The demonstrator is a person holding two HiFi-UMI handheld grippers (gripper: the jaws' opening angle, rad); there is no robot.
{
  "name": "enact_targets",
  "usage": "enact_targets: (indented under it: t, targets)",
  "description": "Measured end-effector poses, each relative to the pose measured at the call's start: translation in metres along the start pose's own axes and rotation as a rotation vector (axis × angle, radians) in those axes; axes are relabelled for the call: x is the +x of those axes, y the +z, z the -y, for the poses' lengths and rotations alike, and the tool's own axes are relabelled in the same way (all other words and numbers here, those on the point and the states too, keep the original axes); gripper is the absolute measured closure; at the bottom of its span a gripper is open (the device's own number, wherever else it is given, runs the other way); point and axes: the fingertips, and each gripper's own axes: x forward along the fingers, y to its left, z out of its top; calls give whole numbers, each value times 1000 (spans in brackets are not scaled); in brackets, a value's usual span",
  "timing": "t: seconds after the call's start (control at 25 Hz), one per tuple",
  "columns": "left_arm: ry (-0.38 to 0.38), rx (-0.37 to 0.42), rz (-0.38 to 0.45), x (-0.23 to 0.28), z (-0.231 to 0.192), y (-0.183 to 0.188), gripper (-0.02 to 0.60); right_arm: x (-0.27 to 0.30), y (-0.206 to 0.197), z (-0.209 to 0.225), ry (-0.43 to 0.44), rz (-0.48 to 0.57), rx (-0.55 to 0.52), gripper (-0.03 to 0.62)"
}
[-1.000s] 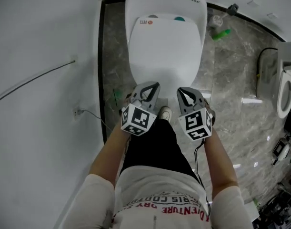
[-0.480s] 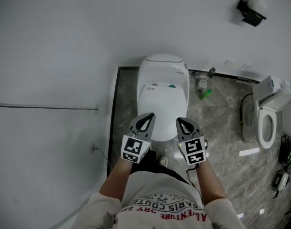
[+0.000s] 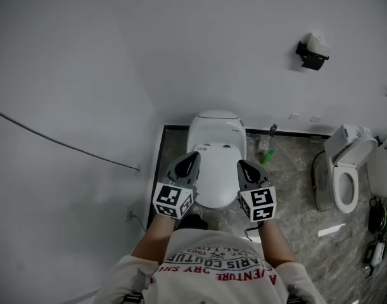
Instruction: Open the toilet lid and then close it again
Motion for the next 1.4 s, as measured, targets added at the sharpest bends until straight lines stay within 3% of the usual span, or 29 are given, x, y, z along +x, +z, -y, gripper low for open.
enact_targets:
  t: [0.16,0.44,0.88,1.2,1.4]
  targets:
    - [14,18,63,-16,-3,35,574,-15,29,0,-40,78,24,577]
    - [39,43,82,-28,-8,58,574,-24,60,-3,-69,158,33,577]
    - [44,16,52,-39,9,43,574,-31,48,-10,-56,145,34,577]
    - [55,88,25,-32,16,32,574,-31,32,-8,-45,108,32,577]
    - [50,91,24,-30,17,31,574,-31,29,-8,-43,110,47,577]
